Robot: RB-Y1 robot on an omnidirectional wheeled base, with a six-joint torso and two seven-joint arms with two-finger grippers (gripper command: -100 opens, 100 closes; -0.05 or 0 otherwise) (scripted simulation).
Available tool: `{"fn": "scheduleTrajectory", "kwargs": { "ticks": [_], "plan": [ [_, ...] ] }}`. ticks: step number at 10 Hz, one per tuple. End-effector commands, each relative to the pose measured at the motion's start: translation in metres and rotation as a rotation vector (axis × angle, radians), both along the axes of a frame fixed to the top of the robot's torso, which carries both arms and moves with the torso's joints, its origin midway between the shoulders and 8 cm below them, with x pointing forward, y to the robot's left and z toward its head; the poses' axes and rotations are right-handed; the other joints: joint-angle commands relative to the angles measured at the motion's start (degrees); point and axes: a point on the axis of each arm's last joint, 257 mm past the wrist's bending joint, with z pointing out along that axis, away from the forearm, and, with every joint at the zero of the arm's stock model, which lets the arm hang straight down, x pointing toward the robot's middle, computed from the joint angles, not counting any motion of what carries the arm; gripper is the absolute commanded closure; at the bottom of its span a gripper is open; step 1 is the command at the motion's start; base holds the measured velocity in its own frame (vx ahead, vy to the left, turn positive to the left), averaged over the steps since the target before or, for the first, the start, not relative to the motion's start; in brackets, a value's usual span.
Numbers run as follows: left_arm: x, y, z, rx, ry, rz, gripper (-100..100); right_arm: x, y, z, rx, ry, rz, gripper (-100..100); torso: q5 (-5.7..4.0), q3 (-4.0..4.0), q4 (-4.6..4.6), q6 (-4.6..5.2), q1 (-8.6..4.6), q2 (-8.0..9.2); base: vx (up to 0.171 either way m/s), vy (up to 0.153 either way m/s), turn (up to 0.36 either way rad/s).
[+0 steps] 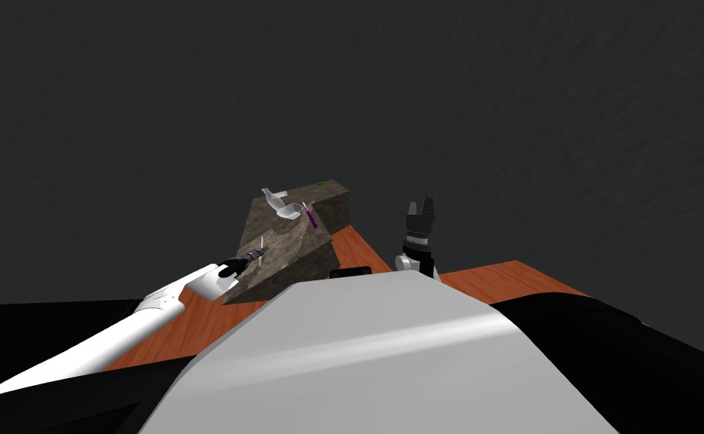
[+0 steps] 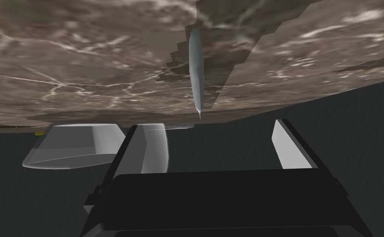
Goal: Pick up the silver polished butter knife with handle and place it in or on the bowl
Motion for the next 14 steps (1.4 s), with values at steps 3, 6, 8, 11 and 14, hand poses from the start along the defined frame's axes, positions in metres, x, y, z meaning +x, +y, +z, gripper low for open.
{"fn": "scheduleTrajectory", "kwargs": {
  "ticks": [3,6,8,11,14],
  "plan": [
    [-0.004,0.005,-0.011,-0.001,0.002,0.014,-100,0.0,0.0,0.0,0.0,0.0,0.0,0,0.03,0.04,0.01,0.0,0.11,0.07,-0.008,0.012,-0.034],
    [-0.003,0.004,-0.012,-0.004,0.0,0.014,100,0.0,0.0,0.0,0.0,0.0,0.0,0,0.01,0.02,-0.01,-0.05,0.1,0.05,0.0,-0.001,-0.004],
    [-0.002,0.003,-0.012,-0.006,-0.001,0.012,100,0.0,0.0,0.0,0.0,0.0,0.0,0,-0.03,-0.02,-0.04,-0.05,0.03,-0.01,0.0,0.0,0.0],
    [0.0,0.0,0.0,0.0,0.0,0.0,100,0.0,0.0,0.0,0.0,0.0,0.0,0,-0.05,-0.03,-0.04,-0.05,-0.01,-0.03,0.007,-0.009,0.033],
    [-0.008,0.018,0.007,0.007,0.01,0.042,100,0.0,0.0,0.0,0.0,0.0,0.0,0,-0.02,-0.03,-0.04,-0.02,0.03,-0.01,-0.005,-0.01,-0.064]
  ]
}}
